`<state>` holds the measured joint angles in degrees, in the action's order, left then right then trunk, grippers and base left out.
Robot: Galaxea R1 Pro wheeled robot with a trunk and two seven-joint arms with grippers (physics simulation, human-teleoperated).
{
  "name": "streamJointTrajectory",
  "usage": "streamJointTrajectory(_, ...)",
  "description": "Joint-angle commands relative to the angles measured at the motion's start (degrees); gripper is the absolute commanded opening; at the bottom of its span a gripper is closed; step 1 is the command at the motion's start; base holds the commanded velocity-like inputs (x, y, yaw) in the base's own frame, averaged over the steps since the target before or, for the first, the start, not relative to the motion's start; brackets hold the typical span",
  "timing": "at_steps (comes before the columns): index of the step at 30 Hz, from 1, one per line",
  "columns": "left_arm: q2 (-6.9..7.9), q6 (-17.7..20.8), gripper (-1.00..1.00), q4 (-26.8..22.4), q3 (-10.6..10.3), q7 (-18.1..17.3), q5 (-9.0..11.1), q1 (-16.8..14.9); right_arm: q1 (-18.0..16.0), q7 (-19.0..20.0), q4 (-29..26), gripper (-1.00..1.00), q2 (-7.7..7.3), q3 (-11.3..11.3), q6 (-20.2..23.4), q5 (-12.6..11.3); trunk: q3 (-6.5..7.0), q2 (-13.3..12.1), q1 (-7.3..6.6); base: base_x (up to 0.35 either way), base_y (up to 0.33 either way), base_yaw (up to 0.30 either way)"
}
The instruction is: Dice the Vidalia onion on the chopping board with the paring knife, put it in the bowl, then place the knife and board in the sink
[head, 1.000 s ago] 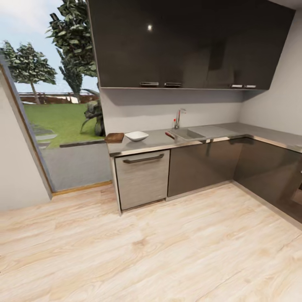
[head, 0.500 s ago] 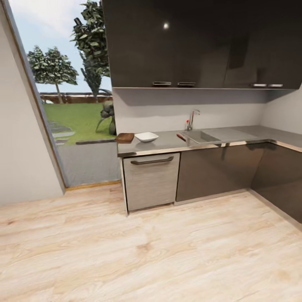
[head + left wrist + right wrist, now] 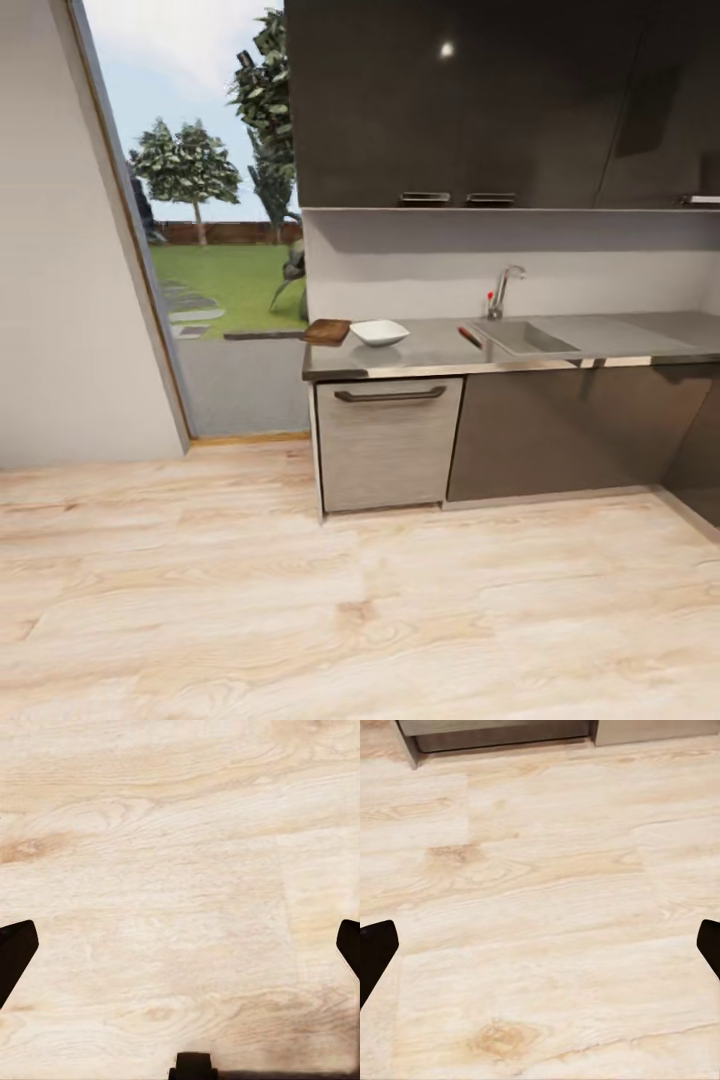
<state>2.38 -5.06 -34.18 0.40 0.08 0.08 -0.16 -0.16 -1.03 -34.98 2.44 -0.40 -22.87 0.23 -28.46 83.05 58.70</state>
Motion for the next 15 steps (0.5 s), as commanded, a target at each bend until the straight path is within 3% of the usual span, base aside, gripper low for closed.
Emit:
streamJointTrajectory(1,-0.01,-0.13,1.00,-0.01,0.04,0.01,0.01,-0.02,-0.02,-0.11,0.03,1.00,0.02,-0.04,-0.15,0.03,-0.05,0.02,0.02,0.252,-0.226,0.278)
streamJointTrajectory(15,-0.01,-0.13,1.00,-0.01,0.04,0.01,0.01,-0.02,-0.02,-0.11,0.03,1.00,0.02,-0.04,-0.15,0.03,-0.05,0.02,0.02,0.259,-0.226,0.279)
